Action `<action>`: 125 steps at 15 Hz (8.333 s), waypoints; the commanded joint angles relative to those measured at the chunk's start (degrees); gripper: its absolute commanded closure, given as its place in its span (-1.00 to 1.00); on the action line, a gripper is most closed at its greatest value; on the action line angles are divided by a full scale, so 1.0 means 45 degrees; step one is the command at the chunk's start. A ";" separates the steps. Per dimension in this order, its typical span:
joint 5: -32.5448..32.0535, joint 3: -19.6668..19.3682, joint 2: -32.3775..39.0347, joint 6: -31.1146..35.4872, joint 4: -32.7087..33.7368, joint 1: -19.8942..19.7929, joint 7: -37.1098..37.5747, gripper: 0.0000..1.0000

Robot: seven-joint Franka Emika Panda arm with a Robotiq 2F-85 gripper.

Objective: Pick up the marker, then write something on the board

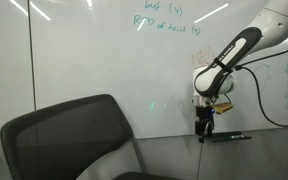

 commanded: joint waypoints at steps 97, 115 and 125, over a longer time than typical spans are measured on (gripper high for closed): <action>-0.3132 0.2705 0.1545 0.0545 -0.2205 0.5548 0.5927 0.35; -0.4247 0.2868 0.2405 0.0379 -0.1767 0.5016 0.3599 -1.00; -0.5066 0.2728 0.3644 0.0307 -0.0634 0.4620 0.1932 -1.00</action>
